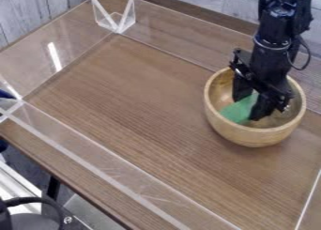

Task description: Remove the green block from inside the brown bowl and put it on the table

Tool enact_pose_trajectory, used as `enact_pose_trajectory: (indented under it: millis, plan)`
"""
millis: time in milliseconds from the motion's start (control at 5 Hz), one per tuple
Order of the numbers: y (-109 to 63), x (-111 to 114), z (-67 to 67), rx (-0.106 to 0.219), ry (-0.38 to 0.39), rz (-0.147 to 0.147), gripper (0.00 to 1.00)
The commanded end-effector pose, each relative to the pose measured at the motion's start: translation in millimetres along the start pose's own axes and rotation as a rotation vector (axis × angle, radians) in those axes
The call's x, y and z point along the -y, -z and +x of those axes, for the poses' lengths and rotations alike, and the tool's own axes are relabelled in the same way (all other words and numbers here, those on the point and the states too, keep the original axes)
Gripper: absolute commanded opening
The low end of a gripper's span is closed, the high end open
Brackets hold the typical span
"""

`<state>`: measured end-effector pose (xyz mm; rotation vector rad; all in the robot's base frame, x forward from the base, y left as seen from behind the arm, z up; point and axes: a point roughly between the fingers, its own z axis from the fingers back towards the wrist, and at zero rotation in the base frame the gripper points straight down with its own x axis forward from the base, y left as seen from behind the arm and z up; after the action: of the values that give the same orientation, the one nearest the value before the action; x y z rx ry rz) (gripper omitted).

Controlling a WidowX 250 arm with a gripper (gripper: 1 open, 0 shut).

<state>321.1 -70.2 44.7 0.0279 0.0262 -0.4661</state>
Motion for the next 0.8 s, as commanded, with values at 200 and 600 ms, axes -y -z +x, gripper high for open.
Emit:
enact_pose_trajectory:
  millis: [200, 600]
  plan:
    - [-41.3, -6, 12.1, 0.122, -0.007, 0.035, 0.00]
    - [-49.0, -8, 10.7, 0.133, -0.011, 0.042, 0.00]
